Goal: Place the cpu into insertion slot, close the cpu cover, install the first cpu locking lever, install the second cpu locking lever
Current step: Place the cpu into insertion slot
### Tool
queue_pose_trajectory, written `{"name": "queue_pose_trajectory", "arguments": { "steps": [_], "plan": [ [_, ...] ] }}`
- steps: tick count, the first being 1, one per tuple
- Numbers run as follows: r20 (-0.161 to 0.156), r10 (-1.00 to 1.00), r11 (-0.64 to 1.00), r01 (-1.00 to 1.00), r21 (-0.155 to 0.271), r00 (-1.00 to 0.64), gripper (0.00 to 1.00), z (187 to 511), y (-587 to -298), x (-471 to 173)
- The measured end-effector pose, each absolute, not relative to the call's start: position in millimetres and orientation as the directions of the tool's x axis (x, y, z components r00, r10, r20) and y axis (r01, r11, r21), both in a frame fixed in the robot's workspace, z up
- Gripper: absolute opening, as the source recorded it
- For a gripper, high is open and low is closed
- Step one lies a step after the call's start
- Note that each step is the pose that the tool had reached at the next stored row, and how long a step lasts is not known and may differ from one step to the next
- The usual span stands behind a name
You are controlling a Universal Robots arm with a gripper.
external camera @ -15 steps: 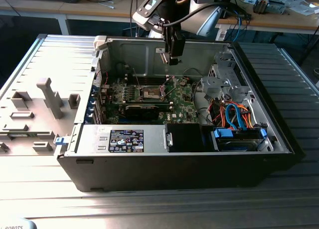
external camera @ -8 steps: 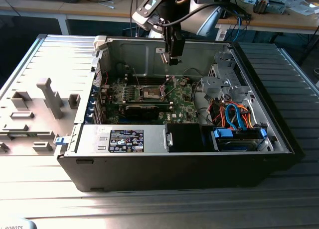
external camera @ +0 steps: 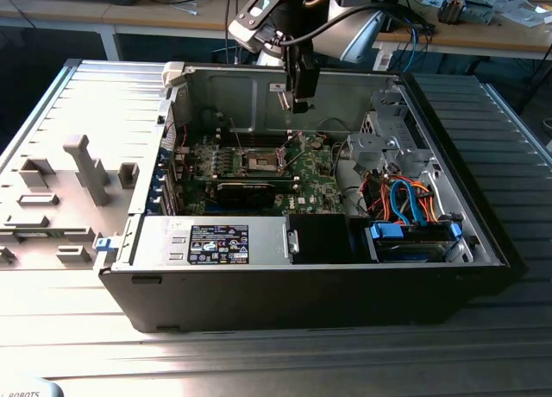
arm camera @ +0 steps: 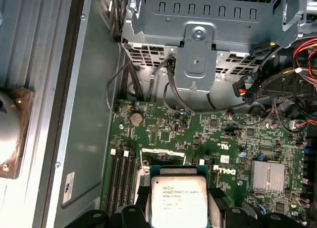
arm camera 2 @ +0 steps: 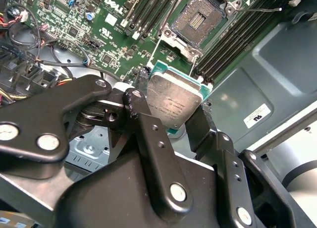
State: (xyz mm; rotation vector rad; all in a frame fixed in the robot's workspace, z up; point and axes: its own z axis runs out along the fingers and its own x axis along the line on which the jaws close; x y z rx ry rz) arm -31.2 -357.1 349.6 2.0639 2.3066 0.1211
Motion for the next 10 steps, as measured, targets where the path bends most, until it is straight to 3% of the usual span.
{"name": "queue_pose_trajectory", "arguments": {
  "steps": [10],
  "plan": [
    [0.019, 0.995, 0.093, 0.992, 0.087, -0.096, 0.55, 349.6, -357.1, -31.2]
  ]
}}
